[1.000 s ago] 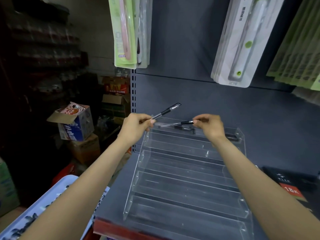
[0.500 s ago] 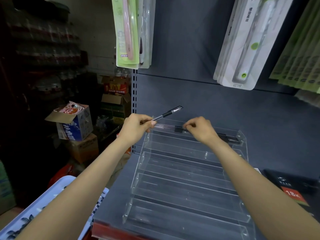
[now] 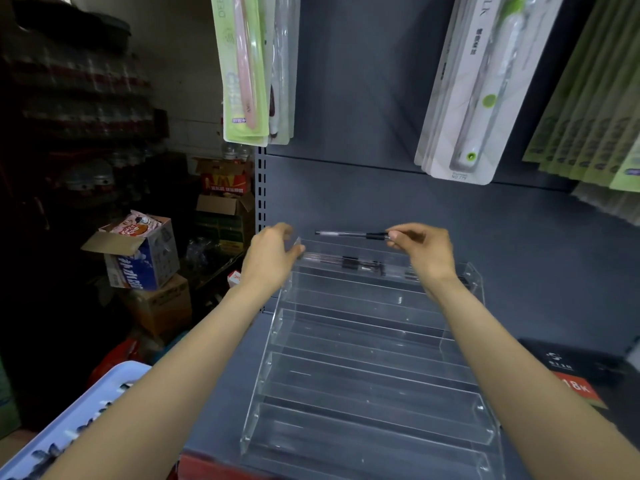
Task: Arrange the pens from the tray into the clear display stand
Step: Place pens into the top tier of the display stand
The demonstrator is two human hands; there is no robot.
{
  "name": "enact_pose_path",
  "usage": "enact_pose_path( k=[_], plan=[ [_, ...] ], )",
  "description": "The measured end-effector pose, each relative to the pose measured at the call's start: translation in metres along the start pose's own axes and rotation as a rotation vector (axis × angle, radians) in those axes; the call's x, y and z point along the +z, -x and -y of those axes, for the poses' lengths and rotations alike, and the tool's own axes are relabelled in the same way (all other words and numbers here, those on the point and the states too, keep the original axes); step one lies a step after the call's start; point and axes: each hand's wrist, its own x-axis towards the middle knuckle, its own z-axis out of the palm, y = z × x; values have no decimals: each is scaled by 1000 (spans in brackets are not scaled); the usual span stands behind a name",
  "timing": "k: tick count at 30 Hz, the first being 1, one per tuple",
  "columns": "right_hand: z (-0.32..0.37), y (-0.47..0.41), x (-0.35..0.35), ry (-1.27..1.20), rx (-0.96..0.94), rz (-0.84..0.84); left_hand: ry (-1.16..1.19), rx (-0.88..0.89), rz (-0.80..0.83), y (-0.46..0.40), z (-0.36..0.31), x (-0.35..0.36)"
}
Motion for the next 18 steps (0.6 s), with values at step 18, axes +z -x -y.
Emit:
enact_pose_path(
  k=[18],
  plan=[
    [-7, 2, 26, 551, -31, 401, 84, -157, 85, 4, 29, 13]
  ],
)
